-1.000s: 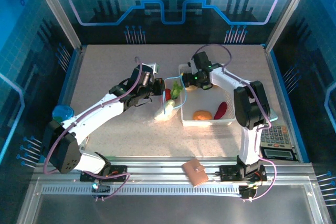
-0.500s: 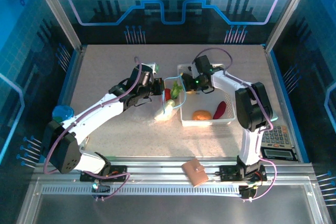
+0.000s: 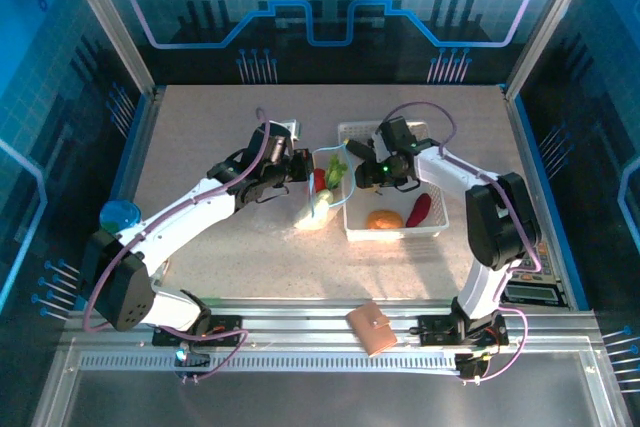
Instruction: Place the food in the zip-top bag and seal the zipper
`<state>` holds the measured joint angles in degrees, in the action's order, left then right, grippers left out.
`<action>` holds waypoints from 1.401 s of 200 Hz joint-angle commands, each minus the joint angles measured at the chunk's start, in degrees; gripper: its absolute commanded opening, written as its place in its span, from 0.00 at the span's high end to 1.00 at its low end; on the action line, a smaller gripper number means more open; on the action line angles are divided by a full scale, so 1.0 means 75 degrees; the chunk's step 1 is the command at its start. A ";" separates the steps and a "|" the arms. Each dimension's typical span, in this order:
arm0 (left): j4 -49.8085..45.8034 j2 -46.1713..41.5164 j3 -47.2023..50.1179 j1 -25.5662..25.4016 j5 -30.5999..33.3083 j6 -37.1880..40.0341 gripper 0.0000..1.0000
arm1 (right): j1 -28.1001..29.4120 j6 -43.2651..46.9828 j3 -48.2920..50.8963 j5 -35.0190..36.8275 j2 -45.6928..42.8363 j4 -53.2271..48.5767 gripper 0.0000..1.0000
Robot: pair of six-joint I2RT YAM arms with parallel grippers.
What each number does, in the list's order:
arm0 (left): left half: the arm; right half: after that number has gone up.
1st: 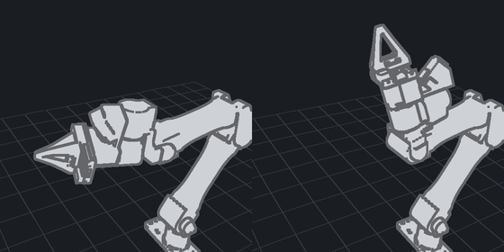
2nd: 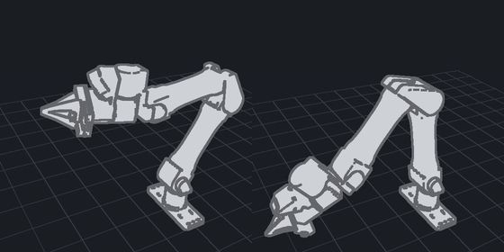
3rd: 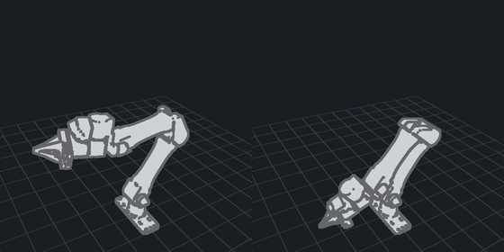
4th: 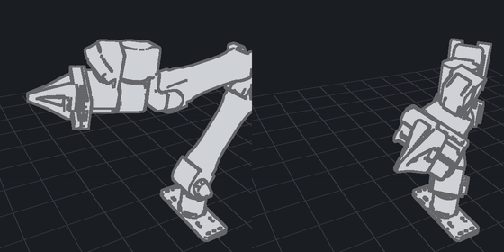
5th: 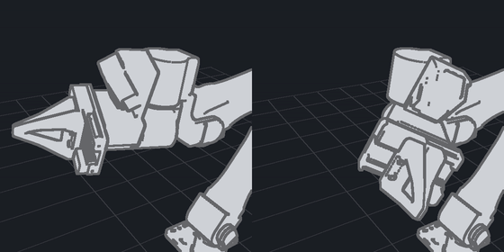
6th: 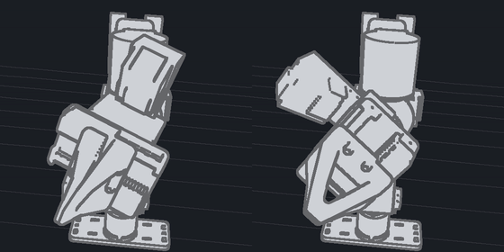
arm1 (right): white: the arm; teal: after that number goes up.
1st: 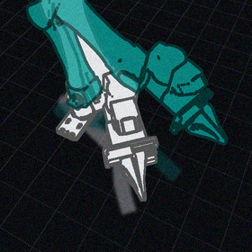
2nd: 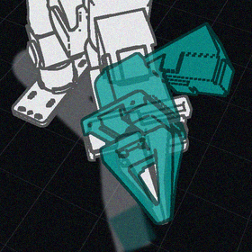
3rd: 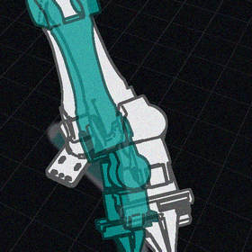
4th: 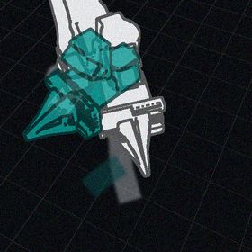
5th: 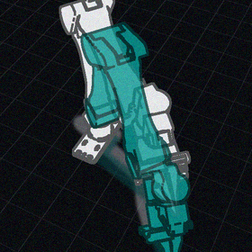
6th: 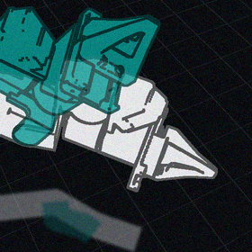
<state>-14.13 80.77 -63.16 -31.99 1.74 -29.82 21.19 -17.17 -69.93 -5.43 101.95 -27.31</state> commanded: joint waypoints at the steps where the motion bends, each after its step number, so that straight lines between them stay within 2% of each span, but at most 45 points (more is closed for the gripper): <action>1: 0.0021 -0.0064 -0.0008 0.0064 -0.0093 0.0121 1.00 | -0.0020 -0.0092 0.0078 0.0204 -0.0300 -0.0051 0.24; 67: 0.0023 -0.0110 0.0018 0.0071 -0.0093 0.0121 1.00 | 0.0080 -0.0207 -0.0327 0.0606 0.0029 0.0255 0.13; 163: 0.0009 -0.0117 0.0052 0.0093 -0.0099 0.0120 1.00 | 0.0224 -0.0485 -0.0919 0.0443 0.1115 0.0301 0.13; 194: 0.0021 -0.0117 0.0066 0.0107 -0.0095 0.0121 1.00 | 0.0222 -0.0486 -0.0886 0.0498 0.1161 0.0370 0.22; 244: 0.0026 -0.0106 0.0089 0.0118 -0.0094 0.0109 1.00 | 0.0176 -0.0469 -0.0665 0.0588 0.0938 0.0395 0.49; 280: 0.0003 -0.0031 0.0078 0.0130 -0.0134 0.0121 1.00 | 0.0006 -0.0488 -0.0178 0.1011 0.0021 0.0512 0.51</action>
<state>-14.13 80.77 -63.13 -31.51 1.69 -29.82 22.06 -20.75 -73.58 -0.75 108.18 -23.49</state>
